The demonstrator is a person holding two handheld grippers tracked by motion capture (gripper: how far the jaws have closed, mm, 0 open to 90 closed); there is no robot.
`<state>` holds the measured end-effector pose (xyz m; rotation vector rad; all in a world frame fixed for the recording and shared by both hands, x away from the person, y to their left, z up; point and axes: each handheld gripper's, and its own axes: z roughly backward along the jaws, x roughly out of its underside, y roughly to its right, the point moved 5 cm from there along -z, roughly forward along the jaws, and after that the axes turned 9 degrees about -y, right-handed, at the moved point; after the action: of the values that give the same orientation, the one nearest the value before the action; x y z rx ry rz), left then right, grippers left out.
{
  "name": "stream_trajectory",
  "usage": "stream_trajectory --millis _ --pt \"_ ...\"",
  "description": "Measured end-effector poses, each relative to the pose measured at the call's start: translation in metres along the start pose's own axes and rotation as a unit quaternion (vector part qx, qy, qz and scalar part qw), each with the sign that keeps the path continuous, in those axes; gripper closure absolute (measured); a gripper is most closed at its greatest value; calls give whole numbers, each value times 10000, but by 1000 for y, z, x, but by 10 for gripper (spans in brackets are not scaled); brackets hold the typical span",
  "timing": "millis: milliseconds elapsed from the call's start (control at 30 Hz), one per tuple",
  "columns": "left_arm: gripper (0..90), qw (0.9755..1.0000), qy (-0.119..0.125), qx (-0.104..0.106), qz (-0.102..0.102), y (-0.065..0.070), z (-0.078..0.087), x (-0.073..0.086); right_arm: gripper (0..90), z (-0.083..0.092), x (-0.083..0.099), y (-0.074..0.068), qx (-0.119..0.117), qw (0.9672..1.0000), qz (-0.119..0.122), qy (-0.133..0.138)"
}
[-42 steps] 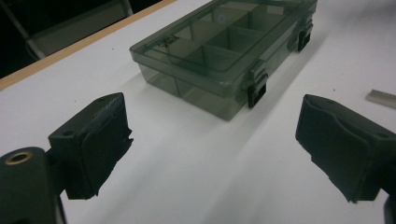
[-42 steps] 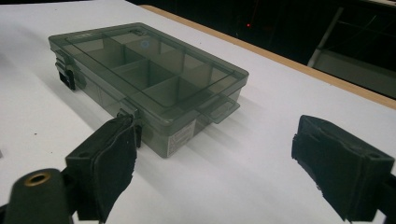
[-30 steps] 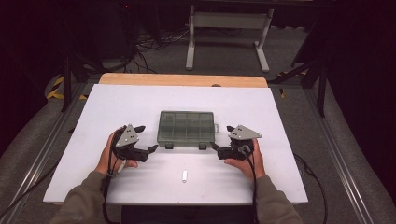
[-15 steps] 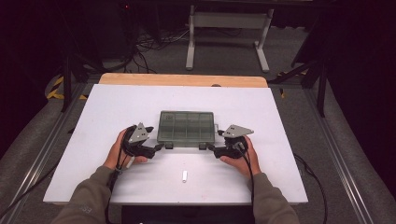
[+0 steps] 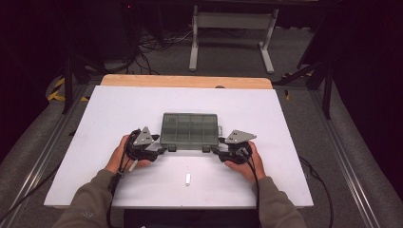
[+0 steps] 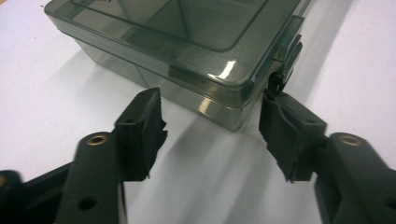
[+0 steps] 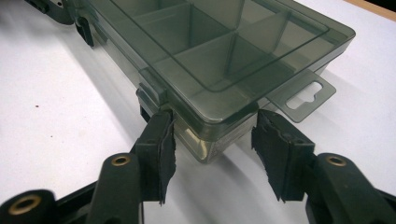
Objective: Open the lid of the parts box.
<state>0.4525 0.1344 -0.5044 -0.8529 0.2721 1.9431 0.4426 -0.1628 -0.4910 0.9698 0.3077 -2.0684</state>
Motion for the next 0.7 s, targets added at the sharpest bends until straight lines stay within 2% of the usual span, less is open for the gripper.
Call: stream_trajectory --millis 133,300,700 --pt "491 10000 -60 15 -62 1 -1 0 506 0 0 0 -25 10000 25 1" --pt "520 9999 -92 -6 -67 1 -1 0 506 0 0 0 -71 10000 15 25" --pt "536 9999 -133 -22 -82 1 -1 1 509 1 0 1 -152 9998 -45 77"
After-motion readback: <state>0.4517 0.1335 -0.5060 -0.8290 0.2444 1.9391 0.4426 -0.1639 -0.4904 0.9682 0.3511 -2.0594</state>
